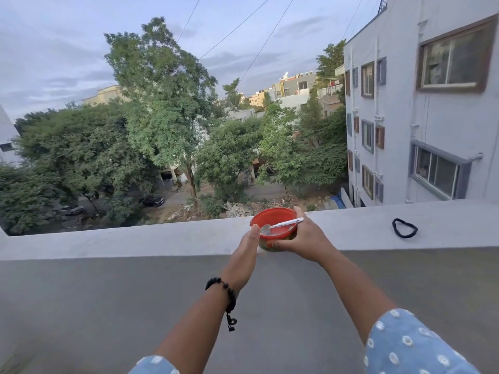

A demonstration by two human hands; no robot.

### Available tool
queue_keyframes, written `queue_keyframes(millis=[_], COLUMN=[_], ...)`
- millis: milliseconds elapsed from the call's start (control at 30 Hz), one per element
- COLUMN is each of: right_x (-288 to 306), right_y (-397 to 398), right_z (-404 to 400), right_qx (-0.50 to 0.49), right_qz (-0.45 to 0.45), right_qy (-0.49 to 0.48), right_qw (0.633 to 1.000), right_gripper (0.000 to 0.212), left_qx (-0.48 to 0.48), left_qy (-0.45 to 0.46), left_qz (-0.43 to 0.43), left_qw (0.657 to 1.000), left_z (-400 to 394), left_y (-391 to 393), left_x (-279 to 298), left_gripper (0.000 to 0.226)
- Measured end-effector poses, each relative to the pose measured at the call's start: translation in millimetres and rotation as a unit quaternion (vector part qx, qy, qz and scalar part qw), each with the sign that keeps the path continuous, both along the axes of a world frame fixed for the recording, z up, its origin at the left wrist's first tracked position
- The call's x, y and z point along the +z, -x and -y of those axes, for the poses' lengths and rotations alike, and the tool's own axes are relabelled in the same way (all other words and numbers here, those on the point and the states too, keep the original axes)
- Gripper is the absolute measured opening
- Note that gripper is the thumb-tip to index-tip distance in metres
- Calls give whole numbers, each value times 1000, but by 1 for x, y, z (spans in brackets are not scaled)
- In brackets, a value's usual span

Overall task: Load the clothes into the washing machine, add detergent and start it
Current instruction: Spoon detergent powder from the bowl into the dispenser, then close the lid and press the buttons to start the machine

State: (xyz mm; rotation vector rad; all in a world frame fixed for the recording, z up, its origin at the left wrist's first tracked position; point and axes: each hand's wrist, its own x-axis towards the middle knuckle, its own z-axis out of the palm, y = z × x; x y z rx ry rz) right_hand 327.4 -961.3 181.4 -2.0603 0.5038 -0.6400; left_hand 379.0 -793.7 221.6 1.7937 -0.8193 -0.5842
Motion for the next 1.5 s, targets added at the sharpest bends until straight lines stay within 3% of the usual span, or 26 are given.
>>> queue_keyframes(millis=[133,167,233,267,500,667,800,967,1167,1500], right_x=[3,5,7,7,5,7,16,14,-23,-90], right_y=[3,4,7,8,15,15,12,4,-8,-27], right_z=[2,2,-1,-3,-9,-19,-37,-80,-125,-167], right_qx=[18,17,6,-3,-69,-131,-159,-143,-82,-5], right_qz=[-5,3,24,38,131,70,26,35,22,-29], right_qy=[-43,-57,-74,-79,-89,130,333,454,484,458], right_qw=[999,998,997,996,985,980,929,879,871,889], right_gripper=[150,152,149,144,94,93,88,80,79,79], left_qx=[6,8,27,32,98,145,159,174,198,229], left_qy=[-16,-21,-42,-51,-32,-103,-164,-194,-220,-332], left_qz=[23,35,46,49,183,301,399,474,534,515], left_qw=[1000,999,998,997,978,937,888,841,792,757], left_z=[-2,-4,-6,-8,-34,-51,-62,-79,-113,-179], left_y=[-4,-2,-5,-8,-18,-27,-32,-34,-46,-51], left_x=[-9,-10,-15,-17,-18,-27,-36,-50,-89,-148], left_gripper=[38,51,103,115,86,77,84,81,79,79])
